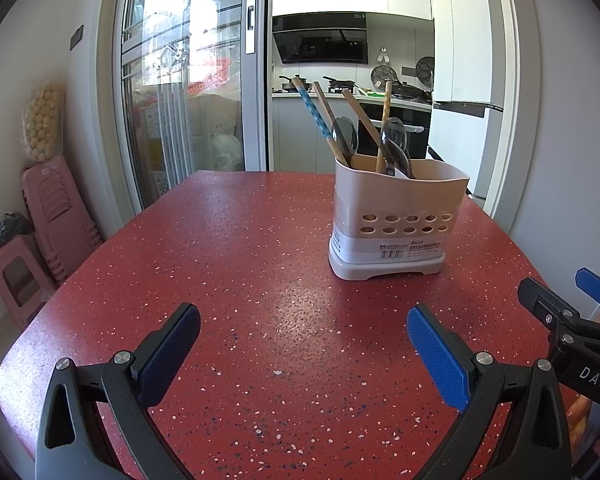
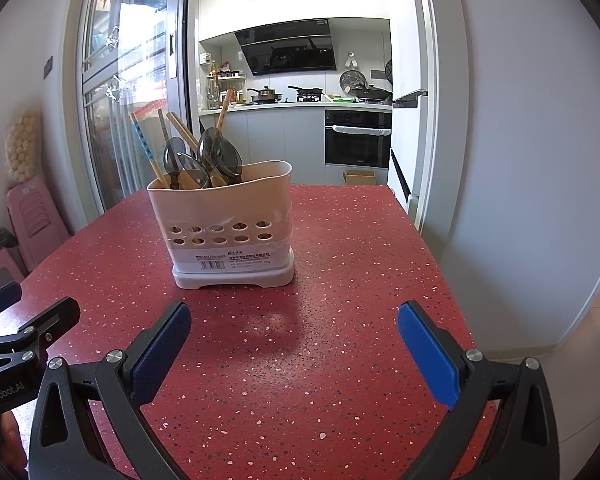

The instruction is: Organize utensils

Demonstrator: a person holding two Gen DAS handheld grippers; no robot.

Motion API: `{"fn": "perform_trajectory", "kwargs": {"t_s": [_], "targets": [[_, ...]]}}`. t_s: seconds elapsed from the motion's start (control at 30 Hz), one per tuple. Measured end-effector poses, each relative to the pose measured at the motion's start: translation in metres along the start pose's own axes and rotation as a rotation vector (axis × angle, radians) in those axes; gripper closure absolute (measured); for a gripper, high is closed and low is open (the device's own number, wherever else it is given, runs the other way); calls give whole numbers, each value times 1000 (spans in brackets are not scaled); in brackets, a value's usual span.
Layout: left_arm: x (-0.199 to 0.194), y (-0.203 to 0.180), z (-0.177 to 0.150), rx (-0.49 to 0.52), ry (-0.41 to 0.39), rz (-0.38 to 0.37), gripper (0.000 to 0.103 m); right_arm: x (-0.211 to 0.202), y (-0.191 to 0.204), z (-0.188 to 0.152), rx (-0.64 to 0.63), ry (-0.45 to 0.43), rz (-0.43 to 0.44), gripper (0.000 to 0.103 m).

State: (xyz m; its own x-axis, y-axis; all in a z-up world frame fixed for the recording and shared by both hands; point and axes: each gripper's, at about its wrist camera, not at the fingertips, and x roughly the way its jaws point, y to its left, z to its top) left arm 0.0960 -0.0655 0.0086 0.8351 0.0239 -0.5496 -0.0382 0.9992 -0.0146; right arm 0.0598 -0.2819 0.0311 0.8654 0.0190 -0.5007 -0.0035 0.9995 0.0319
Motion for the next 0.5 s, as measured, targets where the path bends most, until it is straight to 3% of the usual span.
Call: {"fn": "perform_trajectory", "kwargs": {"t_s": [0.5], "targets": [[1, 1, 0, 1, -1, -2, 0, 1, 1, 0, 4, 1, -1, 0]]}}
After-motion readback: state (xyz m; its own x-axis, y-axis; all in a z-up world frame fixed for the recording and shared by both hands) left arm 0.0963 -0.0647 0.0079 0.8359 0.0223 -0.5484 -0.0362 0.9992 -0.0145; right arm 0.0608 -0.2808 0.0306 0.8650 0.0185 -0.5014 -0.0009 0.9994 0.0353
